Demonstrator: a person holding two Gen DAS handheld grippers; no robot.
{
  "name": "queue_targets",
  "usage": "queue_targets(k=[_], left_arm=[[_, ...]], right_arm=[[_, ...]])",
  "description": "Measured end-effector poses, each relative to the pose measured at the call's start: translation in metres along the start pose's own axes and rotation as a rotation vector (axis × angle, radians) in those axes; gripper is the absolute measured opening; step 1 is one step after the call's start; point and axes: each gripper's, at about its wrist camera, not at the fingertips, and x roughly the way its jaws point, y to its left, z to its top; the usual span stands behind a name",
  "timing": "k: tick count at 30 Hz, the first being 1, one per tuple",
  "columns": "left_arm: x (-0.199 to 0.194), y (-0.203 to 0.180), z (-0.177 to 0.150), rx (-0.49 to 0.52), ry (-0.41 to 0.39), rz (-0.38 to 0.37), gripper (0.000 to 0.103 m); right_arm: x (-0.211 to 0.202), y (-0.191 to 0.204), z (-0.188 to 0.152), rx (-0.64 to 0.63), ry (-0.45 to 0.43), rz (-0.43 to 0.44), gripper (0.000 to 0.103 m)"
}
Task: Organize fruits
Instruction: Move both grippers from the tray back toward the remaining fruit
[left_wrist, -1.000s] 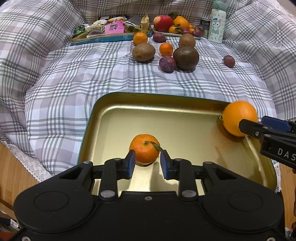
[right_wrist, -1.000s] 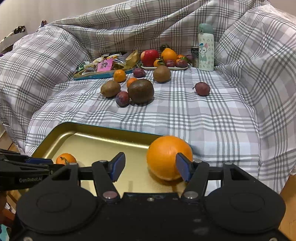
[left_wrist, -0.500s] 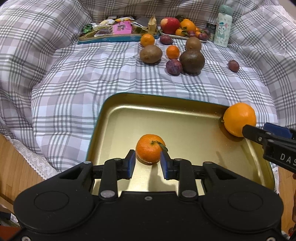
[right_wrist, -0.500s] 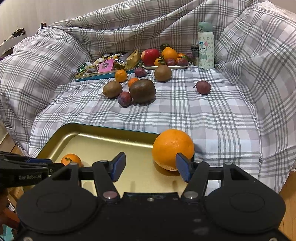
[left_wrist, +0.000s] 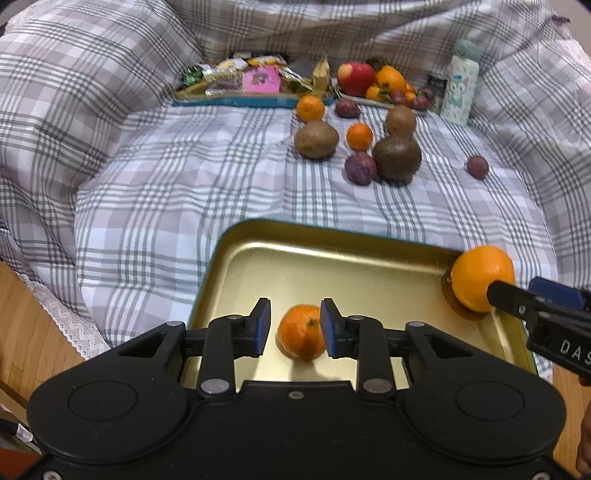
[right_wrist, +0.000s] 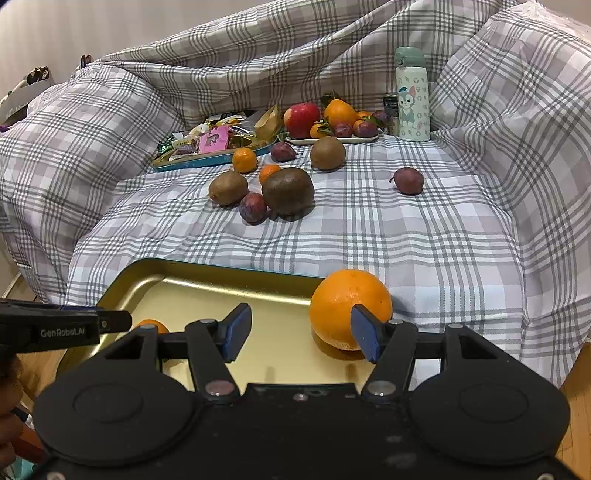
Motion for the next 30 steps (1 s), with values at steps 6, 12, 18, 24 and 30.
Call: queue_targets(k=[6, 12, 18, 24, 30], left_arm=[[0.002, -0.001, 0.009, -0.005, -0.034, 0.033, 0.039], [0.005, 0.0, 0.021, -0.028, -0.03, -0.003, 0.039], [0.011, -0.002, 0.035, -0.03, -0.024, -0.012, 0.039], [0.023, -0.002, 0.047, -0.04, -0.019, -0.003, 0.039], [0.032, -0.005, 0.056, -0.03, -0.046, 0.014, 0.039]], right_arm=[[0.006, -0.001, 0.007, 0.005, 0.001, 0.0, 0.062], [0.014, -0.005, 0.015, 0.021, -0.004, -0.026, 0.06], [0.021, -0.013, 0.027, 0.054, -0.033, -0.056, 0.06], [0.032, -0.022, 0.042, 0.085, -0.051, -0.078, 0.06], [0.042, -0.033, 0.057, 0.09, -0.082, -0.098, 0.06]])
